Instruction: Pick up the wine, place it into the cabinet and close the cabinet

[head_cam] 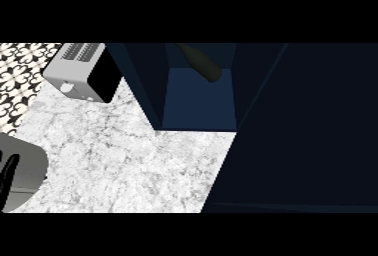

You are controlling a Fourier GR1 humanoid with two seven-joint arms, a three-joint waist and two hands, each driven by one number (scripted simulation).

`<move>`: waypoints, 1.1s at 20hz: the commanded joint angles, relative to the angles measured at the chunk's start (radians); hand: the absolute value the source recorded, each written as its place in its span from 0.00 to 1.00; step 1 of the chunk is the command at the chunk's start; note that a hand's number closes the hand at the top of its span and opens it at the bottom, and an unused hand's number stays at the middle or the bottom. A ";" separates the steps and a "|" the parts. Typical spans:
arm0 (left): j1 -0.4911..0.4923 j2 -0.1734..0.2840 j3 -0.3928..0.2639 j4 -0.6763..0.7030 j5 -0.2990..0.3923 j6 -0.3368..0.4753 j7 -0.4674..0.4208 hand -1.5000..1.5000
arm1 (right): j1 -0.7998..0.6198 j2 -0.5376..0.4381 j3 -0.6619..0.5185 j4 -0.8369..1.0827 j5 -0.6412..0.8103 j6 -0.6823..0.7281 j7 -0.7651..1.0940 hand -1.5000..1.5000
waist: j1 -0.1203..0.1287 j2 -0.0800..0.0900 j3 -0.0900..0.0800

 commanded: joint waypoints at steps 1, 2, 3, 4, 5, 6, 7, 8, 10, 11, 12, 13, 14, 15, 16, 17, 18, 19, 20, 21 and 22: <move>0.108 0.004 0.100 0.031 0.023 -0.128 -0.057 0.00 | -0.116 0.029 0.130 0.032 0.124 -0.105 0.023 1.00 | 0.001 0.001 0.000; 0.127 0.037 0.168 0.050 0.091 -0.185 -0.042 0.00 | -0.146 0.029 0.144 0.101 0.157 -0.130 -0.021 1.00 | 0.010 0.000 -0.001; 0.129 0.037 0.197 0.050 0.102 -0.195 -0.033 0.00 | -0.163 0.030 0.201 0.059 0.185 -0.182 0.023 1.00 | 0.002 0.000 0.000; 0.174 0.023 0.168 -0.011 0.044 -0.172 -0.048 0.00 | -0.255 0.030 0.181 0.119 0.179 -0.228 0.022 1.00 | 0.011 0.001 0.000; 0.103 0.009 0.185 0.071 0.084 -0.199 -0.028 0.00 | -0.294 0.030 0.229 0.140 0.202 -0.276 0.025 1.00 | -0.003 0.003 0.000; 0.119 0.040 0.219 0.043 0.094 -0.206 -0.005 0.00 | -0.365 0.030 0.220 0.147 0.197 -0.315 0.067 1.00 | 0.002 0.003 0.000; 0.169 0.031 0.245 0.060 0.095 -0.273 -0.037 0.00 | -0.353 0.030 0.223 0.207 0.233 -0.305 0.011 1.00 | 0.005 0.002 0.000; 0.131 0.060 0.277 0.033 0.133 -0.246 0.019 0.00 | -0.399 0.030 0.242 0.272 0.248 -0.347 -0.024 1.00 | 0.003 0.004 0.000; 0.204 0.055 0.306 0.013 0.119 -0.298 0.004 0.00 | -0.519 0.030 0.161 0.272 0.180 -0.372 0.073 1.00 | 0.017 0.003 0.000; 0.161 0.022 0.287 0.062 0.108 -0.295 -0.013 0.00 | -0.559 0.030 0.259 0.313 0.216 -0.499 0.069 1.00 | 0.008 0.002 -0.001; 0.188 0.052 0.316 0.017 0.136 -0.318 0.027 0.00 | -0.612 0.030 0.192 0.354 0.163 -0.477 0.093 1.00 | 0.014 0.004 0.000; 0.201 0.039 0.332 0.040 0.147 -0.365 0.010 0.00 | -0.673 0.030 0.133 0.352 0.128 -0.476 0.127 1.00 | 0.016 0.004 0.000; 0.168 0.057 0.349 0.053 0.160 -0.331 0.039 0.00 | -0.720 0.030 0.152 0.459 0.145 -0.535 0.064 1.00 | 0.017 0.007 0.000; 0.132 0.015 0.312 0.083 0.130 -0.317 0.035 0.00 | -0.757 0.030 0.119 0.472 0.098 -0.529 0.067 1.00 | 0.003 0.008 0.000; 0.134 0.046 0.364 0.107 0.167 -0.366 0.066 0.00 | -0.761 0.030 0.112 0.475 0.105 -0.534 0.075 1.00 | 0.000 0.007 0.001; 0.163 0.060 0.390 0.030 0.203 -0.337 0.084 0.00 | -0.827 0.030 0.075 0.586 0.079 -0.563 0.022 1.00 | 0.023 0.009 0.001; 0.152 0.035 0.385 0.075 0.182 -0.370 0.068 0.00 | -0.851 0.031 0.099 0.596 0.117 -0.596 0.031 1.00 | 0.010 0.006 0.001; 0.157 0.080 0.445 0.057 0.230 -0.363 0.116 0.00 | -0.876 0.031 0.059 0.650 0.085 -0.579 -0.009 1.00 | 0.016 0.009 0.001; 0.156 0.063 0.423 0.054 0.199 -0.382 0.110 0.00 | -0.915 0.031 -0.008 0.677 0.042 -0.522 0.017 1.00 | 0.011 0.009 0.001; 0.171 0.054 0.448 0.017 0.234 -0.375 0.135 0.00 | -0.922 0.031 0.002 0.701 0.040 -0.561 -0.022 1.00 | 0.012 0.008 0.002; 0.197 0.011 0.403 -0.011 0.152 -0.364 0.101 0.00 | -0.965 0.031 -0.055 0.735 0.022 -0.533 -0.014 1.00 | 0.013 0.007 0.002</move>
